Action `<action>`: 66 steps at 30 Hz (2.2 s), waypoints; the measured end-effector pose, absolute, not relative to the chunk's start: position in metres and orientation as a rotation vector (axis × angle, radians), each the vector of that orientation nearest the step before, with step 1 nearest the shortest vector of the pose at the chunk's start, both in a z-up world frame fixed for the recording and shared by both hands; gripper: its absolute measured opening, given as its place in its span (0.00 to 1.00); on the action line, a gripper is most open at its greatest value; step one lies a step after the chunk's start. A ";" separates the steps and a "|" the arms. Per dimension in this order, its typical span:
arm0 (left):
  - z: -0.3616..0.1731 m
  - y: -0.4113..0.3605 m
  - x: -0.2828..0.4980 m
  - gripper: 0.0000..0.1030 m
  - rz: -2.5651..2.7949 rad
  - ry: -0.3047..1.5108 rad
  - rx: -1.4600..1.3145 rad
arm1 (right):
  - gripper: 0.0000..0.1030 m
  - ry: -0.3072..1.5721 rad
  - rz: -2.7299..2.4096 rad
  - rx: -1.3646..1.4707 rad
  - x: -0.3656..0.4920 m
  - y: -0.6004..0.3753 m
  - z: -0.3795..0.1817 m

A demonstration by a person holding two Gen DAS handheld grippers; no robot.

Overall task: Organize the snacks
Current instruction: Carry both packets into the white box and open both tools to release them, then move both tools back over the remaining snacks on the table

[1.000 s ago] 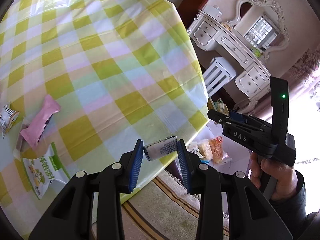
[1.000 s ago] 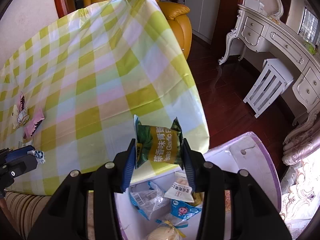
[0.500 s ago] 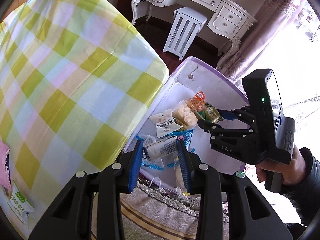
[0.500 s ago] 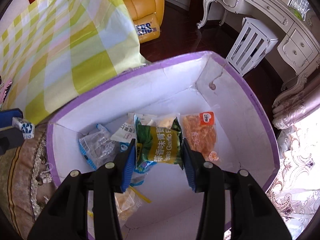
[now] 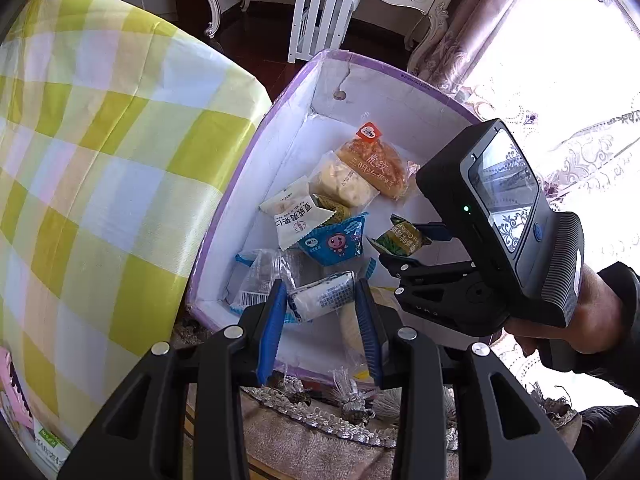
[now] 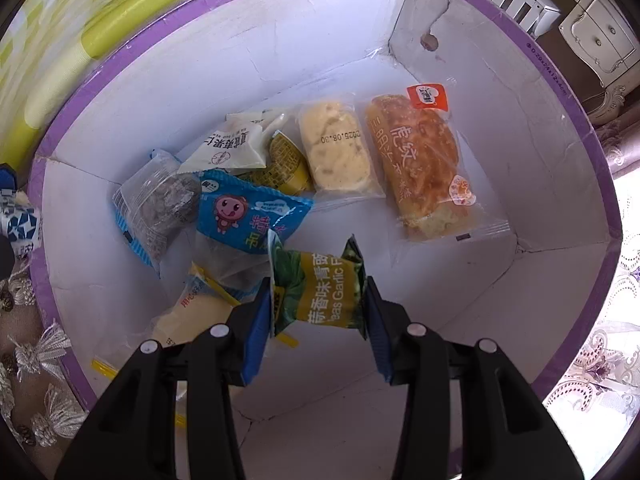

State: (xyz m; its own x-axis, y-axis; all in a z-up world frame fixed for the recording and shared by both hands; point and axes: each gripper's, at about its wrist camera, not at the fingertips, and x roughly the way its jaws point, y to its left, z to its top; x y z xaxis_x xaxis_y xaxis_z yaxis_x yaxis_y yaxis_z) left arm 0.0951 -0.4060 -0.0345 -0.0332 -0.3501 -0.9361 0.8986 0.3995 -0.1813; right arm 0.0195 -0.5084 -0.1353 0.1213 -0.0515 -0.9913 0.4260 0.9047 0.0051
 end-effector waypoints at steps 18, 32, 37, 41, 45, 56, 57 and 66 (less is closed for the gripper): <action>-0.040 -0.412 0.095 0.34 -1.091 1.229 0.599 | 0.47 1.441 -0.359 0.331 0.026 -0.517 -0.147; -0.027 -0.402 0.103 0.57 -1.076 1.183 0.534 | 0.64 1.376 -0.400 0.322 0.034 -0.520 -0.114; -0.015 -0.387 0.116 0.60 -1.023 1.146 0.476 | 0.69 1.305 -0.427 0.334 0.042 -0.521 -0.088; -0.005 -0.371 0.127 0.62 -0.965 1.106 0.423 | 0.73 1.244 -0.430 0.334 0.050 -0.519 -0.065; 0.005 -0.349 0.139 0.65 -0.881 1.058 0.369 | 0.74 1.190 -0.437 0.309 0.058 -0.508 -0.051; 0.035 -0.273 0.179 0.66 -0.645 0.937 0.160 | 0.74 1.072 -0.360 0.271 0.076 -0.472 -0.021; 0.039 -0.265 0.184 0.67 -0.620 0.926 0.139 | 0.74 1.066 -0.345 0.275 0.079 -0.467 -0.018; 0.058 -0.189 0.223 0.68 -0.455 0.876 -0.005 | 0.74 1.020 -0.193 0.273 0.115 -0.414 0.009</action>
State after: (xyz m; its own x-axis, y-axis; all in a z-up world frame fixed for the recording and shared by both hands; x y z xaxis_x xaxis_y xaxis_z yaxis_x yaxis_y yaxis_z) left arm 0.2235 -0.1891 0.0580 0.5511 -0.3868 -0.7394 0.3831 0.9045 -0.1876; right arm 0.1153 -0.4145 0.0093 0.5105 -0.0319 -0.8593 0.2848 0.9492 0.1340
